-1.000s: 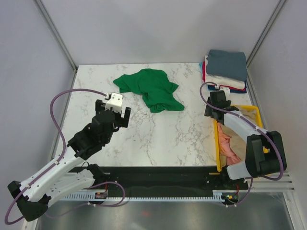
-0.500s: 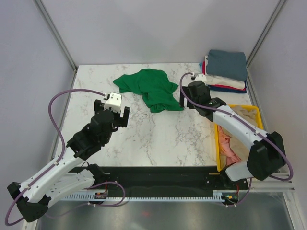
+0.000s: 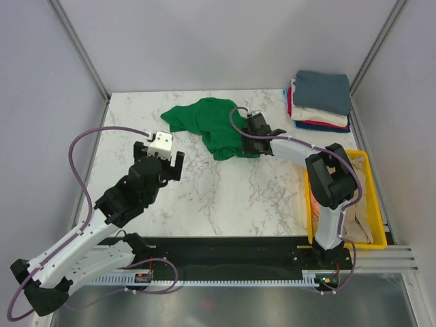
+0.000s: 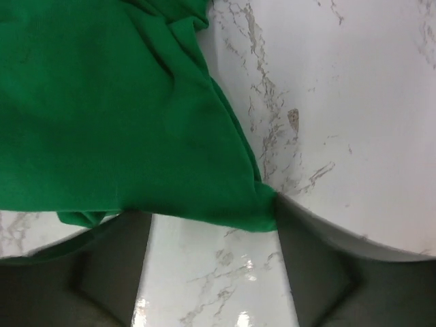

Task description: Fold and stack the t-shirts

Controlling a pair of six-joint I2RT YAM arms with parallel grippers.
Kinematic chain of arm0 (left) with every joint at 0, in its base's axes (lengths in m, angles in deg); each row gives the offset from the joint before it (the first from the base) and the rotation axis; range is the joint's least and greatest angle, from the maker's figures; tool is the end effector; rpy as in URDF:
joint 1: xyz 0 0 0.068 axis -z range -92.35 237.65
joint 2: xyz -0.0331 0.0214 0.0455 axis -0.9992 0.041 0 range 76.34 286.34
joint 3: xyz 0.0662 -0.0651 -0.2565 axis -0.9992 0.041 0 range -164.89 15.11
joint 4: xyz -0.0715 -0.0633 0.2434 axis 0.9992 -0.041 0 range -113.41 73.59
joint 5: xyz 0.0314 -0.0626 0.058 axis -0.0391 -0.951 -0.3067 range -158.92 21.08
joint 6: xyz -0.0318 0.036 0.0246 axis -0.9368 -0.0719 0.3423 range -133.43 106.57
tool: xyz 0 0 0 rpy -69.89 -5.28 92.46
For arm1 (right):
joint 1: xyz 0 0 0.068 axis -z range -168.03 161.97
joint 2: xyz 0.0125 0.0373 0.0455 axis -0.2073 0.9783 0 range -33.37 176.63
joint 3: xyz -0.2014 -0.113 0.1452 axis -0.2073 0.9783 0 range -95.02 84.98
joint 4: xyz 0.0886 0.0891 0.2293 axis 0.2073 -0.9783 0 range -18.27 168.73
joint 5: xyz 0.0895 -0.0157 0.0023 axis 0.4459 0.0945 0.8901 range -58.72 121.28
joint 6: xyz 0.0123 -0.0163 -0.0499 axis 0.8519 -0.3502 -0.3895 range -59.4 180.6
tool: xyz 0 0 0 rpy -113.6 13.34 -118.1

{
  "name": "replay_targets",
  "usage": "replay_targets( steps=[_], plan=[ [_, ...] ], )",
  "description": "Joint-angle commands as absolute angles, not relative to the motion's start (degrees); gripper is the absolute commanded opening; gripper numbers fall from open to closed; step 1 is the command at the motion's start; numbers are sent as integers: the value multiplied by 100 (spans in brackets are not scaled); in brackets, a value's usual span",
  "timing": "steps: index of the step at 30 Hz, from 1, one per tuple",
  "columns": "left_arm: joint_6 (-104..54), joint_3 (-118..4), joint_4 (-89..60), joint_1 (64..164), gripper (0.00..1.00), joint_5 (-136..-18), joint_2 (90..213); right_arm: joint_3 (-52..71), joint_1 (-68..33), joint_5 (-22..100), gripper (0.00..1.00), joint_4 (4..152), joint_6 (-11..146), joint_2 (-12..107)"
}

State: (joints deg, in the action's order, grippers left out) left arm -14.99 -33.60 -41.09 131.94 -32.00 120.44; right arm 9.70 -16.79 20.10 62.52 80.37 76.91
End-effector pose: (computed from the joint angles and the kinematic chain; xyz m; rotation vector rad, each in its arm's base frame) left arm 0.1339 -0.1006 0.3415 0.2645 1.8302 0.0631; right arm 0.3670 0.1935 0.1848 -0.1077 2.4435 0.1357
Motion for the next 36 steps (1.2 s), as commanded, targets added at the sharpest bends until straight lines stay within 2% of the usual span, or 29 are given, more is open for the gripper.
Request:
replay_targets(
  steps=[1, 2, 3, 5, 6, 8, 12, 15, 16, 17, 18, 19, 23, 29, 32, 36],
  plan=[
    [-1589, -3402, -3873, 13116, 95, -3166, 12003, 693, -1669, 2073, 53, 6475, 7853, 7702],
    [-1589, -3394, -3873, 13107, 95, -3183, 12020, 711, -1660, 2116, 42, 6528, 7836, 7659],
    [-1598, -3394, -3873, 13098, 96, -3183, 12029, 711, -1686, 2117, 23, 6554, 7792, 7545],
    [-1598, -3394, -3864, 13063, 95, -3183, 12055, 641, -1756, 2091, 5, 6502, 7564, 7343],
    [-1607, -3385, -3873, 13054, 95, -3175, 12055, 641, -1904, 1925, 0, 6441, 7354, 7020],
    [-1607, -3385, -3873, 13054, 96, -3166, 12073, 684, -2142, 1661, 0, 6396, 7108, 6571],
    [-1616, -3385, -3873, 13045, 96, -3122, 12125, 1307, -3177, 686, 0, 6370, 6921, 4764],
    [-1642, -3394, -3882, 13036, 96, -3017, 12143, 2483, -3514, -254, 0, 6414, 7742, 3446],
    [-1651, -3394, -3891, 13028, 96, -2990, 12143, 3209, -3523, -665, 7, 6362, 8104, 3135],
    [-1668, -3402, -3882, 13019, 96, -2964, 12152, 3555, -3514, -826, 25, 6274, 8473, 2854],
    [-1694, -3402, -3882, 13001, 97, -2972, 12161, 3881, -3506, -897, 77, 6082, 8729, 2442],
    [-1721, -3402, -3882, 12975, 98, -2990, 12170, 4354, -3488, -959, 97, 5932, 9315, 2307],
    [-2027, -3691, -4162, 12940, 100, -3235, 12546, 4745, -3479, -617, 98, 5474, 9892, 2209],
    [-3177, -4421, -4769, 12913, 100, -3728, 13416, 4754, -3479, -213, 98, 5420, 9674, 2016],
    [-3574, -4414, -4639, 12852, 100, -3843, 13961, 4859, -3488, 139, 98, 5692, 9506, 1858],
    [-3909, -4518, -3823, 12256, 100, -4919, 15163, 4912, -3479, 438, 98, 5816, 9531, 1875]
  ],
)
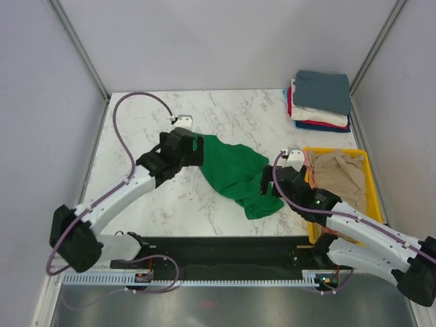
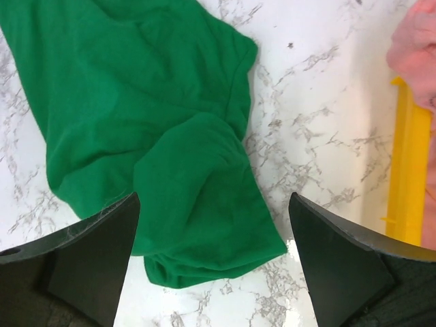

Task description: Fold and stack the t-shirts

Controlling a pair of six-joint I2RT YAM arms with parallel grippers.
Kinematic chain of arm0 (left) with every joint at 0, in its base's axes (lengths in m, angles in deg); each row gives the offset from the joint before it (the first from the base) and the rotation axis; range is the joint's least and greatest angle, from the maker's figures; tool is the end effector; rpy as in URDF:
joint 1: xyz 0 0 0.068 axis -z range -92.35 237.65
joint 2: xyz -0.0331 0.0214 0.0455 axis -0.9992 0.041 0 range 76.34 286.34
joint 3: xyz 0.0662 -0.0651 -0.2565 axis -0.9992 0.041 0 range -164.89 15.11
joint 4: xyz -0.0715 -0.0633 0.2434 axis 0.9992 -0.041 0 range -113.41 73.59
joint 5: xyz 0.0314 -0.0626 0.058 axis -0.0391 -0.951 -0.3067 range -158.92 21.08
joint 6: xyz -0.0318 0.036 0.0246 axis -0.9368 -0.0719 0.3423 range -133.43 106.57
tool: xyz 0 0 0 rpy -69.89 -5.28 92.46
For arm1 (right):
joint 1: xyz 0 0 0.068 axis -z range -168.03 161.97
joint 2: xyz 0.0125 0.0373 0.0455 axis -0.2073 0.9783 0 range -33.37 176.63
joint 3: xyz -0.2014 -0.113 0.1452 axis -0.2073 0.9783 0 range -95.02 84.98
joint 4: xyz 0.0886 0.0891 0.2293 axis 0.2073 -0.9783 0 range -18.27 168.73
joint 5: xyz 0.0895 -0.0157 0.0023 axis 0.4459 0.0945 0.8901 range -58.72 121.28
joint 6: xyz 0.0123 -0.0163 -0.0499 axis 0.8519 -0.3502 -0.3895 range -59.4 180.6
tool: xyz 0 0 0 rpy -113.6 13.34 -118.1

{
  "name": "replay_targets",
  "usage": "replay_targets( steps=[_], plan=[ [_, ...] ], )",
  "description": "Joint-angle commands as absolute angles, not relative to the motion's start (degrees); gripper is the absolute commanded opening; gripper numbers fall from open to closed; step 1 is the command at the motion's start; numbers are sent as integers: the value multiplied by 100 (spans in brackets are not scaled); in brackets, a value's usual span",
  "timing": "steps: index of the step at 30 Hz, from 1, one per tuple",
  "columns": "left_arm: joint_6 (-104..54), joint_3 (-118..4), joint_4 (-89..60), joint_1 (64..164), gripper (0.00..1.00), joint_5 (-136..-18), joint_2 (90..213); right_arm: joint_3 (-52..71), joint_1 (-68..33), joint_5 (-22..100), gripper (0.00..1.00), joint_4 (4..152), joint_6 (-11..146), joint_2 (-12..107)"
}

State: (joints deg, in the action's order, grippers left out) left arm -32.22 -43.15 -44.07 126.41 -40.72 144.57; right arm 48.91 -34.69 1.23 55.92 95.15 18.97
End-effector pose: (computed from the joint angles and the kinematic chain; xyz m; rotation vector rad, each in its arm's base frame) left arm 0.2112 -0.1479 0.3110 0.1098 2.1363 -0.0352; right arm 0.1448 0.1274 0.2453 0.0462 2.1560 0.2271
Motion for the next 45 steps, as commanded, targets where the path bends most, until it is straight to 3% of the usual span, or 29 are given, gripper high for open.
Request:
replay_targets(
  steps=[1, 8, 13, 15, 17, 18, 19, 20, 21, 24, 28, 32, 38, 45],
  plan=[
    [-3901, -4623, -3742, 11950, 100, -5141, 15802, 4921, -3488, 551, 98, 5816, 9567, 1875],
    [-3971, -6458, -3794, 10892, 100, -6232, 18599, 4912, -3479, 1237, 98, 5983, 9760, 2542],
    [-3874, -6988, -3820, 10760, 98, -6505, 19332, 4991, -3444, 1422, 98, 6448, 9830, 3421],
    [-3927, -7111, -3803, 10725, 85, -6628, 19534, 5018, -3418, 1493, 97, 6764, 9796, 3737],
    [-3936, -7338, -3777, 10681, 64, -6838, 19701, 5027, -3391, 1554, 86, 7062, 9717, 3913],
    [-3936, -7436, -3776, 10655, 43, -7057, 19850, 5018, -3356, 1572, 70, 7125, 9690, 4036],
    [-3945, -7506, -3776, 10646, 32, -7112, 19895, 4983, -3339, 1555, 61, 7161, 9655, 4089],
    [-3953, -7611, -3776, 10637, 7, -7173, 19904, 4930, -3321, 1546, 51, 7170, 9603, 4160],
    [-3971, -7621, -3785, 10620, 2, -7174, 19878, 4869, -3269, 1520, 29, 7135, 9480, 4160],
    [-4041, -7385, -3803, 10619, 2, -6964, 19221, 4387, -3154, 1283, 0, 6506, 9190, 3898],
    [-3963, -7261, -4381, 10611, 2, -6270, 17544, 2815, -3136, 423, 0, 5177, 8698, 3230],
    [-3464, -8014, -5225, 10584, 2, -5776, 15751, 1163, -3136, -281, 0, 3869, 8398, 2449],
    [-2706, -9949, -6956, 10593, 2, -5645, 15202, -413, -3136, -397, 0, 3268, 8275, 2103],
    [-2117, -10083, -7230, 10584, 3, -5196, 15386, -1133, -2927, -985, 8, 3337, 7635, 3428]
  ],
)
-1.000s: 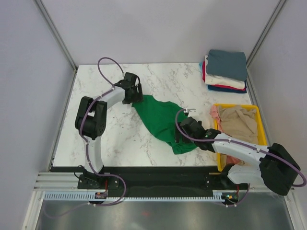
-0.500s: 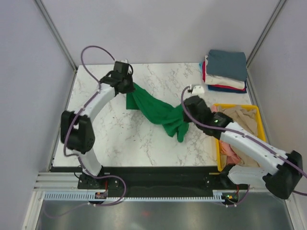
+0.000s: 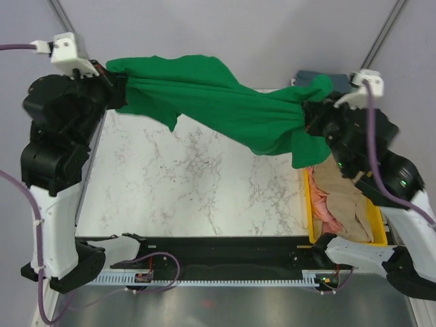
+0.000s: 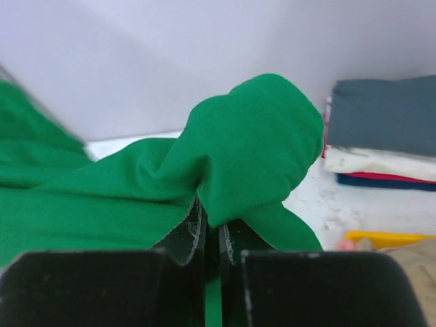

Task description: Fold and stack the t-shirts

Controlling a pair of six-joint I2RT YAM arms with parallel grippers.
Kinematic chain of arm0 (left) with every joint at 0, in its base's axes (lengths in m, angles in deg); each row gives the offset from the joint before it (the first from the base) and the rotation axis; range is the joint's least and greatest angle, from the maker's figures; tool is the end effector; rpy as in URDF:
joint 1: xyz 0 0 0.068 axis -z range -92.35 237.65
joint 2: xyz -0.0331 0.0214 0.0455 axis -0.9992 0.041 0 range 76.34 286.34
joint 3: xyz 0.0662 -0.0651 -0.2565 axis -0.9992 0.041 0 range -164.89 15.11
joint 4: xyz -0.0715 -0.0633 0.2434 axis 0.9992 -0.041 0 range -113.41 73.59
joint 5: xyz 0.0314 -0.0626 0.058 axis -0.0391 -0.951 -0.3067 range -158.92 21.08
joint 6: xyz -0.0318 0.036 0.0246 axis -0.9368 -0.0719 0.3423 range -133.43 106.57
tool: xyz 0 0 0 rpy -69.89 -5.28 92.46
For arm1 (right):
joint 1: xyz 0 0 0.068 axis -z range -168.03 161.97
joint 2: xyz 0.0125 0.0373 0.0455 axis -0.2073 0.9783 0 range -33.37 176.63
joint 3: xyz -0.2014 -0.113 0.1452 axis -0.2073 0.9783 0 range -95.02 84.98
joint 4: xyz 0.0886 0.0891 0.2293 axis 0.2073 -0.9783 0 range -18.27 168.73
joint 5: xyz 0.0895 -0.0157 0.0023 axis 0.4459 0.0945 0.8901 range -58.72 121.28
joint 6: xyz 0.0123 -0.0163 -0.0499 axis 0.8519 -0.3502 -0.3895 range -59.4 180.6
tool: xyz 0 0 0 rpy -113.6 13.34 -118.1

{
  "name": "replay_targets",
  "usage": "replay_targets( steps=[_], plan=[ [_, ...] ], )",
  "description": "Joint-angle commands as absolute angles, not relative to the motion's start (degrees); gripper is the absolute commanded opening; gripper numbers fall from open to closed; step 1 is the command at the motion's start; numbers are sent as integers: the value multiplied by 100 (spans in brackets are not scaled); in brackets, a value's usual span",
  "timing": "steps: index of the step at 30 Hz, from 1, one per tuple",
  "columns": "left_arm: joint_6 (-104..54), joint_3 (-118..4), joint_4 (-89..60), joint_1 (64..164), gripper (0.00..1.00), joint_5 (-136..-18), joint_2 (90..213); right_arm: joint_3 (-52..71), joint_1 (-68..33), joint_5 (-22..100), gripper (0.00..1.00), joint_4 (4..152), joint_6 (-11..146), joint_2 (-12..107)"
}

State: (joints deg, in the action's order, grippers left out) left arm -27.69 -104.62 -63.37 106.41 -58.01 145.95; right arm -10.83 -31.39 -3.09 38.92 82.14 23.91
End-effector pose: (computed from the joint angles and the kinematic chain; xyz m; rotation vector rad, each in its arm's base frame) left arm 0.1422 -0.0411 0.5934 -0.0935 1.5220 -0.3168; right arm 0.1119 0.0780 0.5328 0.1653 1.5952 0.4049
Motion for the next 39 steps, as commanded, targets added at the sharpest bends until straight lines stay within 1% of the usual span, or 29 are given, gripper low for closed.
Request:
replay_targets(
  steps=[1, 2, 3, 4, 5, 6, 7, 8, 9, 10, 11, 12, 13, 14, 15, 16, 17, 18, 19, 21, 24, 25, 26, 28, 30, 31, 35, 37, 39],
  plan=[
    [-2117, -9986, -7231, 10558, 5, -5196, 15630, -1195, -2708, -577, 9, 3390, 7598, 3674],
    [-2099, -9881, -7248, 10392, 10, -5396, 15981, -1240, -2001, 463, 12, 3521, 7659, 4147],
    [-2099, -9880, -7274, 10243, 13, -5598, 15984, -1223, -1541, 473, 15, 3644, 7747, 4412],
    [-2169, -9854, -7309, 10067, 15, -5809, 16558, -1214, -1119, 1735, 23, 3776, 7826, 4685],
    [-2221, -9871, -7362, 9892, 22, -6246, 16869, -1283, -506, 2113, 58, 3803, 7922, 5427],
    [-2274, -9915, -7563, 9603, 31, -6390, 17272, -1554, -317, 2369, 81, 3777, 7984, 5835],
    [-2414, -10315, -7904, 9504, 39, -6461, 18068, -1730, -185, 2459, 96, 3725, 8020, 6213],
    [-2476, -10528, -8212, 9381, 49, -6697, 18424, -2089, -70, 2512, 98, 3455, 8011, 6843],
    [-2503, -10600, -8450, 9380, 56, -6777, 18567, -2188, -52, 2547, 98, 3339, 8003, 7032],
    [-2564, -10105, -8261, 9389, 62, -6787, 18542, -2128, -60, 2608, 98, 3312, 7976, 7095],
    [-2582, -9630, -7954, 9380, 69, -6796, 18081, -1614, -95, 2774, 98, 3590, 7985, 6861],
    [-2582, -9147, -7568, 9371, 72, -6778, 17832, -1253, -113, 2837, 98, 3862, 7994, 6641],
    [-2669, -8350, -7086, 9363, 74, -6700, 17534, -936, -130, 2881, 98, 4100, 8002, 6221],
    [-2731, -8055, -6933, 9336, 76, -6577, 17157, -515, -148, 2899, 98, 4311, 8020, 6052],
    [-2801, -7791, -6810, 9275, 76, -6576, 16970, -345, -157, 2925, 98, 4348, 8029, 5902],
    [-3020, -7197, -6443, 9249, 76, -6550, 16786, -178, -183, 2978, 98, 4409, 8029, 5631],
    [-3161, -6869, -6231, 9187, 76, -6567, 16392, 154, -253, 3030, 98, 4436, 8020, 5498],
    [-3476, -6178, -5994, 9161, 75, -6645, 16197, 323, -306, 3022, 98, 4462, 8020, 5357],
    [-3662, -5840, -5417, 9117, 75, -6742, 16047, 507, -367, 3031, 98, 4550, 8029, 5095],
    [-4048, -5007, -4948, 9020, 75, -7085, 15722, 1105, -604, 2961, 98, 4647, 8081, 4856],
    [-4768, -4189, -3833, 9020, 75, -7313, 15624, 1922, -938, 2969, 98, 4884, 8239, 4460],
    [-4832, -4002, -3412, 9011, 75, -7645, 15659, 2124, -1026, 3004, 98, 5015, 8283, 4268],
    [-4876, -3870, -2624, 9011, 75, -7796, 15746, 2500, -1192, 3031, 98, 5086, 8327, 4179],
    [-4955, -3911, -2345, 9020, 74, -7859, 16323, 2819, -1369, 3083, 98, 5218, 8433, 3916],
    [-4877, -4445, -2501, 9020, 71, -7789, 16896, 3153, -1571, 3092, 98, 5219, 8486, 3739],
    [-4850, -4631, -2554, 9020, 67, -7754, 17377, 3259, -1633, 3092, 98, 5219, 8495, 3556],
    [-4771, -5212, -2616, 9020, 64, -7596, 18013, 3759, -1686, 3119, 98, 5201, 8503, 3071],
    [-4666, -5449, -2651, 9046, 61, -7500, 18154, 3883, -1695, 3119, 98, 5183, 8556, 2843],
    [-4517, -5704, -2748, 9116, 60, -7341, 18313, 4015, -1704, 3249, 98, 5183, 8565, 2737]
  ],
)
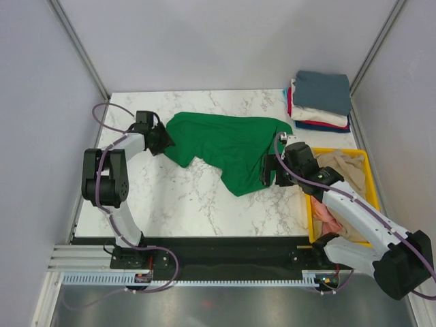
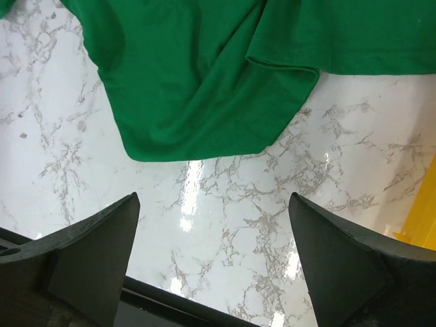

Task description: Fold and stack the t-shirts

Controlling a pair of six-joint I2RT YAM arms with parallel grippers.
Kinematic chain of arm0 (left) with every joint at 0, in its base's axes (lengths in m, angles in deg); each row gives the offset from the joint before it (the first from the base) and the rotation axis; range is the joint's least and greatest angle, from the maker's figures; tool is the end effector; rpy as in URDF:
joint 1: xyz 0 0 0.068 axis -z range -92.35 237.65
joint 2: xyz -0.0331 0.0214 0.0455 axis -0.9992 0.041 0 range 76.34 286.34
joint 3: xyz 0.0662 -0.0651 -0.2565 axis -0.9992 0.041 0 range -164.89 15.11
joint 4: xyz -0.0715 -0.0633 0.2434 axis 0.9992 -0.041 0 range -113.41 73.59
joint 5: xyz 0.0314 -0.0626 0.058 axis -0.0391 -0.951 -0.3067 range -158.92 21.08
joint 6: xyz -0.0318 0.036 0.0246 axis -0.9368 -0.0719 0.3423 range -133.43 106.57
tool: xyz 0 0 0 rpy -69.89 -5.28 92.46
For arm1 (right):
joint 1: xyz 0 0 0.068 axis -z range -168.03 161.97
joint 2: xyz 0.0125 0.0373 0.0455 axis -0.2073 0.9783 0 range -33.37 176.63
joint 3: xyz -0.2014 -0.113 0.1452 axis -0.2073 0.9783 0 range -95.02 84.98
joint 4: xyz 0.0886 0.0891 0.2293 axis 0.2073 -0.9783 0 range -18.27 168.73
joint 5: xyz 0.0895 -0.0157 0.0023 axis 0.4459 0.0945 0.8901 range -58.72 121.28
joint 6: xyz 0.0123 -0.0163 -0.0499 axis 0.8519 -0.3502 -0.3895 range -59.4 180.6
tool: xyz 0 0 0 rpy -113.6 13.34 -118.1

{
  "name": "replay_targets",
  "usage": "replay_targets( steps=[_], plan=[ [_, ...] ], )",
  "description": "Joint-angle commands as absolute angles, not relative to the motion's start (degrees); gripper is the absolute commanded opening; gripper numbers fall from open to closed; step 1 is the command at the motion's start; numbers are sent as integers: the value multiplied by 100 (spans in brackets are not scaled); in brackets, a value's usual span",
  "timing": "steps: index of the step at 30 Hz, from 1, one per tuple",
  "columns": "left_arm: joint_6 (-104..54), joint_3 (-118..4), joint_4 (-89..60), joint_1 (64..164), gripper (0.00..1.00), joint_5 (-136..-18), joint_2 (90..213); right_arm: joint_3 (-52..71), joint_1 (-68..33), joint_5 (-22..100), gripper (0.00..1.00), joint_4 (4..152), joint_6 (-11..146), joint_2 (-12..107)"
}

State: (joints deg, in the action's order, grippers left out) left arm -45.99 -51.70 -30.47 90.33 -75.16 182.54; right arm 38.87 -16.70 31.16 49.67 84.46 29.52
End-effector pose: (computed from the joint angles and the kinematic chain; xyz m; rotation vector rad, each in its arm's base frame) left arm 0.3856 -0.0219 0.1700 -0.6104 2.4646 -0.3857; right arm 0.2001 0.1093 0.2565 -0.1003 2.4126 0.4314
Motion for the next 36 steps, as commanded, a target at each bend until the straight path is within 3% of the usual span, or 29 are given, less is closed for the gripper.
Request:
replay_targets(
  steps=[1, 6, 14, 24, 25, 28, 36],
  plan=[
    [-4464, -5792, -2844, 9134, 60, -7201, 18365, 4042, -1704, 3277, 98, 5183, 8574, 2658],
    [-3937, -6696, -3757, 9380, 58, -6964, 19085, 4121, -1713, 3295, 98, 5183, 8486, 2710],
    [-3901, -6462, -4093, 9679, 52, -5698, 19210, 4209, -1713, 3321, 98, 5324, 8442, 2965],
    [-4050, -6435, -4076, 9696, 21, -5671, 19280, 4236, -1713, 3295, 98, 5421, 8459, 3141],
    [-4076, -6295, -4032, 9696, 13, -5662, 19115, 4253, -1713, 3277, 98, 5429, 8459, 3193],
    [-4085, -6215, -3996, 9696, 3, -5644, 19017, 4271, -1713, 3286, 98, 5465, 8477, 3255],
    [-4199, -5900, -3987, 9723, 2, -5732, 18016, 4288, -1730, 3321, 98, 5605, 8565, 3360]
  ],
)
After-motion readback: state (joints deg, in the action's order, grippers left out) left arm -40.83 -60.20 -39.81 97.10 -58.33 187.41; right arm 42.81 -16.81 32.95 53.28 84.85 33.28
